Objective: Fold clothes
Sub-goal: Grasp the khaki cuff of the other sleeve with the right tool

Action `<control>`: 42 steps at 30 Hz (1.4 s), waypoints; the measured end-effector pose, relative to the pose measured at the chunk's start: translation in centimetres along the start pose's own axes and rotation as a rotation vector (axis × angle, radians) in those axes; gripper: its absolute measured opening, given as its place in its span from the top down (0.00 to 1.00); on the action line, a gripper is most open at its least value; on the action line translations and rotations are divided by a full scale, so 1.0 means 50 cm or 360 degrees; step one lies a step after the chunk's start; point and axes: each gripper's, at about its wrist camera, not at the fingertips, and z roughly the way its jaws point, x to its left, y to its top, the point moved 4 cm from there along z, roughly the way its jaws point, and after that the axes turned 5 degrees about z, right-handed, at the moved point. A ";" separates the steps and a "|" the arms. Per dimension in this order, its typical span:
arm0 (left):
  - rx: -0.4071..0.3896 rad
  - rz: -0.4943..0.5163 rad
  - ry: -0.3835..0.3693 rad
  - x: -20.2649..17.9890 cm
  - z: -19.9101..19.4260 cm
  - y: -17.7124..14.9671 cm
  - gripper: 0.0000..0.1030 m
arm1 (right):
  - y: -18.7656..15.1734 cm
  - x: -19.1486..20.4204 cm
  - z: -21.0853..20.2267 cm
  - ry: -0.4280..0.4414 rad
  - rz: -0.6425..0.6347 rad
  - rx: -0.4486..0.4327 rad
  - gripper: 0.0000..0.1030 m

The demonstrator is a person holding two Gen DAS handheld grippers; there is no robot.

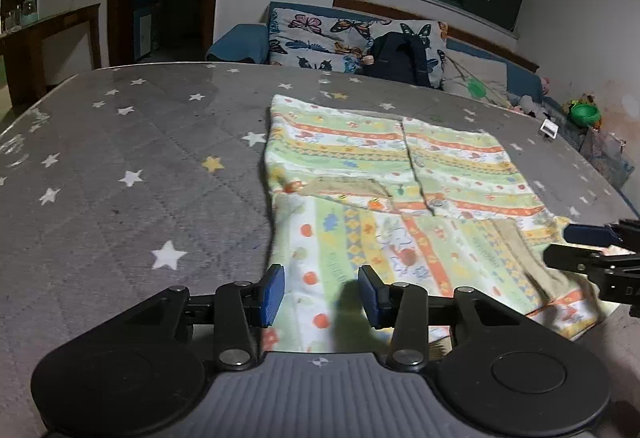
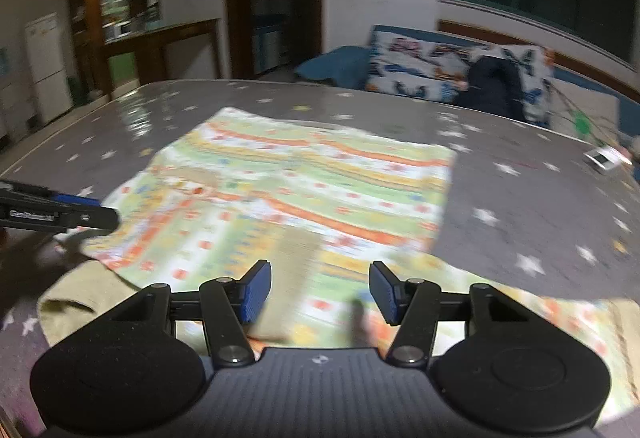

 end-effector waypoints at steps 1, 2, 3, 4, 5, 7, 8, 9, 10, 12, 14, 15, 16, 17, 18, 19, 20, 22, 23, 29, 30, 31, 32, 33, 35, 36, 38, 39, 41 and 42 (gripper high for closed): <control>-0.0002 0.0008 0.0008 0.003 -0.001 -0.001 0.59 | 0.003 0.010 0.010 0.0021 -0.0012 0.0014 0.47; 0.0000 0.0016 0.0022 0.006 -0.002 -0.002 0.59 | 0.002 0.024 0.024 0.0049 -0.0016 0.0040 0.47; 0.0008 0.0027 0.0043 0.008 -0.002 -0.002 0.59 | 0.000 0.030 0.032 0.0063 -0.0017 0.0058 0.47; 0.0015 0.0030 0.0057 0.011 -0.002 -0.001 0.59 | -0.003 0.032 0.040 0.0061 -0.0027 0.0076 0.47; 0.0021 0.0026 0.0060 0.015 -0.002 0.000 0.59 | -0.007 0.035 0.048 0.0055 -0.0040 0.0095 0.48; 0.0029 0.0017 0.0065 0.022 -0.004 0.002 0.59 | -0.016 0.030 0.058 0.0039 -0.0042 0.0126 0.48; 0.0018 0.0014 0.0065 0.024 -0.006 0.007 0.59 | -0.018 0.024 0.057 0.0034 -0.0031 0.0127 0.48; 0.0001 0.0012 0.0062 0.025 -0.009 0.013 0.59 | -0.018 0.020 0.055 0.0026 -0.0026 0.0123 0.49; -0.0014 0.0008 0.0057 0.024 -0.010 0.020 0.59 | -0.016 0.017 0.052 0.0008 -0.0028 0.0115 0.48; -0.0049 -0.0002 0.0029 0.016 -0.006 0.041 0.59 | -0.006 0.015 0.051 -0.0009 -0.0027 0.0091 0.48; -0.0084 -0.0005 -0.0005 0.002 0.003 0.061 0.59 | 0.010 0.018 0.052 0.0005 -0.0012 0.0071 0.48; -0.0100 -0.0004 -0.0021 -0.006 0.009 0.070 0.59 | 0.016 0.021 0.055 0.0013 -0.0006 0.0063 0.48; -0.0114 -0.0006 -0.0040 -0.013 0.016 0.079 0.59 | 0.025 0.027 0.061 0.0030 0.0004 0.0054 0.48; -0.0119 -0.0012 -0.0062 -0.020 0.026 0.085 0.59 | 0.031 0.034 0.069 0.0047 0.0010 0.0049 0.48; -0.0111 -0.0026 -0.0085 -0.023 0.038 0.089 0.59 | 0.035 0.040 0.078 0.0060 0.0009 0.0052 0.48; -0.0096 -0.0045 -0.0107 -0.026 0.052 0.091 0.59 | 0.037 0.045 0.088 0.0068 0.0005 0.0059 0.48; -0.0077 -0.0062 -0.0119 -0.025 0.065 0.092 0.59 | 0.038 0.050 0.097 0.0072 0.0001 0.0071 0.48; -0.0028 -0.0088 -0.0114 -0.020 0.091 0.087 0.59 | 0.035 0.056 0.110 0.0073 -0.0009 0.0095 0.48; -0.0014 -0.0091 -0.0110 -0.016 0.100 0.084 0.62 | 0.032 0.057 0.115 0.0070 -0.0017 0.0106 0.48; -0.0093 0.0042 -0.0067 -0.025 0.066 0.072 0.62 | 0.023 0.057 0.100 0.0066 -0.0056 0.0114 0.48; -0.0113 0.0084 -0.0060 -0.031 0.053 0.068 0.61 | 0.021 0.061 0.094 0.0078 -0.0066 0.0109 0.47; -0.0128 0.0121 -0.0070 -0.037 0.040 0.061 0.60 | 0.019 0.066 0.087 0.0098 -0.0078 0.0101 0.47; -0.0137 0.0149 -0.0088 -0.043 0.028 0.053 0.60 | 0.016 0.073 0.080 0.0121 -0.0095 0.0095 0.47; -0.0140 0.0173 -0.0101 -0.048 0.017 0.043 0.60 | 0.012 0.081 0.073 0.0144 -0.0112 0.0091 0.47; -0.0137 0.0223 -0.0118 -0.056 0.000 0.018 0.60 | 0.003 0.097 0.061 0.0170 -0.0149 0.0092 0.47; -0.0132 0.0248 -0.0123 -0.058 -0.006 0.005 0.60 | -0.004 0.101 0.057 0.0179 -0.0161 0.0095 0.47; -0.0116 0.0306 -0.0088 -0.059 -0.012 -0.022 0.59 | -0.019 0.104 0.047 0.0188 -0.0175 0.0101 0.47; -0.0118 0.0331 -0.0065 -0.058 -0.013 -0.033 0.59 | -0.024 0.100 0.041 0.0183 -0.0168 0.0100 0.46; -0.0140 0.0360 -0.0043 -0.059 -0.020 -0.046 0.57 | -0.031 0.090 0.028 0.0171 -0.0147 0.0097 0.46; -0.0139 0.0361 -0.0038 -0.061 -0.023 -0.046 0.56 | -0.035 0.085 0.021 0.0164 -0.0136 0.0096 0.46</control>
